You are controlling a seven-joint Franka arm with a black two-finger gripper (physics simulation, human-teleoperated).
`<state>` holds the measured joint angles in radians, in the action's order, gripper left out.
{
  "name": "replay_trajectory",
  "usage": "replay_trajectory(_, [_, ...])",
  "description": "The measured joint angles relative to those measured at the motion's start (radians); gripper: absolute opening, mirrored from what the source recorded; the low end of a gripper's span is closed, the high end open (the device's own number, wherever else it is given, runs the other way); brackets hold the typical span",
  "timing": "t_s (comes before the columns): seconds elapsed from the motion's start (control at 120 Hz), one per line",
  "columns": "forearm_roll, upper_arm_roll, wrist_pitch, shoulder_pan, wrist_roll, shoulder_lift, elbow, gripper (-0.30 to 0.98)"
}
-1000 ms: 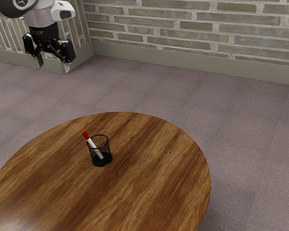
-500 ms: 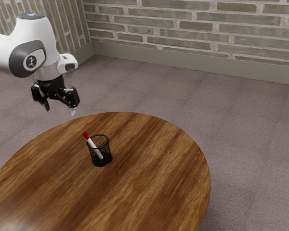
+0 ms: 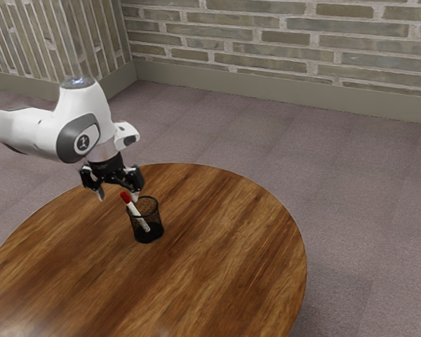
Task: Take the marker out of the pen holder and place it to the left of the pen holder.
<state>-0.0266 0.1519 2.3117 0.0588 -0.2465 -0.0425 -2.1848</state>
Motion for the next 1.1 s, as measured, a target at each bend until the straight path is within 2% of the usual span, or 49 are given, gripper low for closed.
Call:
replay_trajectory(0.458, [0.005, 0.003, 0.117, -0.019, 0.122, -0.114, 0.054, 0.68])
replay_trajectory(0.608, [0.003, 0.003, 0.130, -0.019, 0.147, -0.109, 0.054, 0.41])
replay_trajectory(0.675, [0.002, 0.002, 0.132, -0.019, 0.156, -0.098, 0.052, 0.33])
replay_trajectory(0.975, [0.005, 0.000, 0.132, -0.019, 0.182, -0.075, 0.015, 0.18])
replay_trajectory(1.1, [0.004, -0.005, 0.131, -0.021, 0.183, -0.071, 0.011, 0.06])
